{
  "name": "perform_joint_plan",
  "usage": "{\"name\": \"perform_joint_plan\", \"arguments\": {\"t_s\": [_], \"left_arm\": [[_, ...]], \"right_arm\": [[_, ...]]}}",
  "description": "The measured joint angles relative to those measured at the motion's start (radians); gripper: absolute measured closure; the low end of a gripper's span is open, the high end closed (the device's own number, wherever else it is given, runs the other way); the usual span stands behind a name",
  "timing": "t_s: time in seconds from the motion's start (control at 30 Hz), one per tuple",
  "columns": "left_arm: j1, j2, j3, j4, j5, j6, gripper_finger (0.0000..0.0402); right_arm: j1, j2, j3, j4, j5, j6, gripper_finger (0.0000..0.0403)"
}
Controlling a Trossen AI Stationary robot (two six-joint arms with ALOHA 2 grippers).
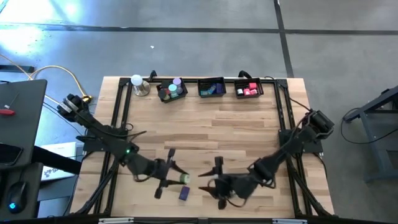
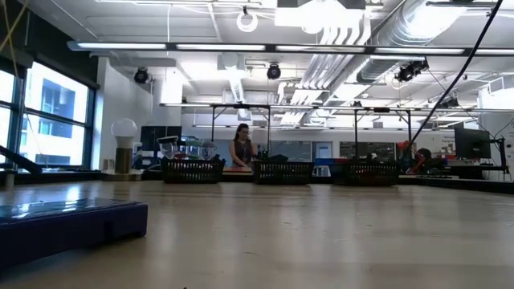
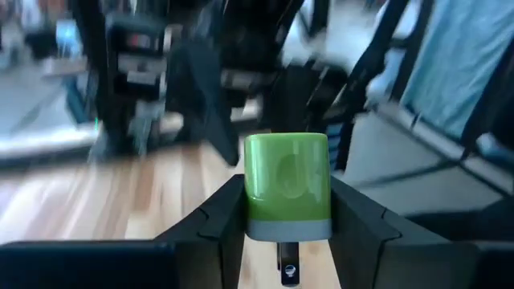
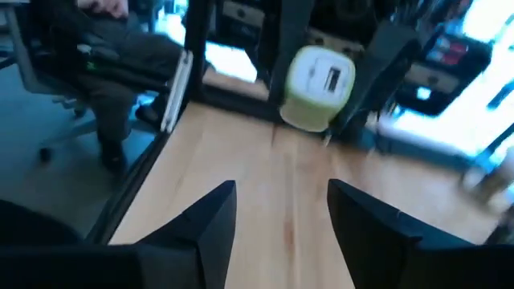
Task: Pick & Place Office items
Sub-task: Put the green white charger adapter into the right black bin
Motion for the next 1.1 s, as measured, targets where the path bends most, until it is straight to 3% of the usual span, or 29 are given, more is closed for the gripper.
{"name": "perform_joint_plan", "arguments": {"t_s": [0.17,0.3,0.63,0.93,1.1], "left_arm": [[-0.047,0.003,0.0,0.161,0.001,0.132,0.0273],[-0.05,0.004,0.0,0.183,0.001,0.156,0.0273],[-0.05,0.004,0.0,0.177,0.0,0.154,0.0273],[-0.042,0.004,0.0,0.143,0.001,0.147,0.0273],[-0.042,0.004,0.0,0.147,0.001,0.146,0.0273]], "right_arm": [[0.054,0.0,0.0,0.164,0.129,-0.204,0.0233],[0.047,0.0,0.0,0.267,0.1,-0.296,0.024],[-0.012,0.0,0.001,0.277,-0.015,-0.208,0.0238],[-0.015,0.0,0.001,0.293,0.005,-0.29,0.0237],[-0.013,0.0,0.001,0.293,-0.02,-0.292,0.0202]]}}
